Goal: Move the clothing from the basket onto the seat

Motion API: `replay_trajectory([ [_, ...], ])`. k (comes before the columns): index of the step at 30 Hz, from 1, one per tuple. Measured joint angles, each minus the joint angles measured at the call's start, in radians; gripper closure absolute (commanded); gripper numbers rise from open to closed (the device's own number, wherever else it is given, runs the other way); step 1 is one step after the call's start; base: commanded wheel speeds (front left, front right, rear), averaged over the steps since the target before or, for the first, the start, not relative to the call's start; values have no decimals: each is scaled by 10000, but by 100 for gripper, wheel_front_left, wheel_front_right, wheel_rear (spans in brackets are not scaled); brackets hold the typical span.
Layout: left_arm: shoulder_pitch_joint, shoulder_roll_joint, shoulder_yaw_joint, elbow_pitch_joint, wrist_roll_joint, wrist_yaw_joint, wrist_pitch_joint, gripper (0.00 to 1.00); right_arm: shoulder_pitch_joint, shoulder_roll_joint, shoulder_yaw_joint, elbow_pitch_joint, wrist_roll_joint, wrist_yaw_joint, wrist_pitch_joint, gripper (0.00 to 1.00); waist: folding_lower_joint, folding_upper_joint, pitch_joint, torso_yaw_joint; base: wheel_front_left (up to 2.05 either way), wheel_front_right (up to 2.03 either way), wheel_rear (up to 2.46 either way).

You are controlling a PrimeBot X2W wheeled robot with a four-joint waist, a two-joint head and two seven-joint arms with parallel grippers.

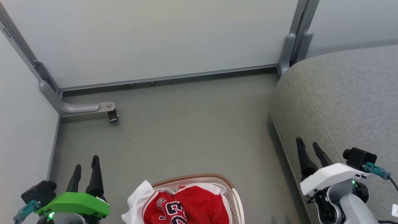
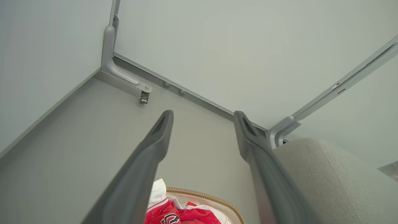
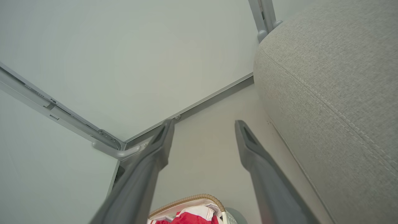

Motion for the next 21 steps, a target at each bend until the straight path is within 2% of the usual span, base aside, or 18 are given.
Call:
replay_trajectory([
  [6, -1, 33, -33, 107, 890, 0, -184, 0, -118, 4, 159, 224, -892, 2, -174, 0, 0, 0, 11, -2, 0, 0, 0],
  [21, 0, 44, 58, 288, 2343, 0, -554, 0, -312, 10, 360, 639, -2665, 2, -558, 0, 0, 0, 10, -18, 0, 0, 0],
])
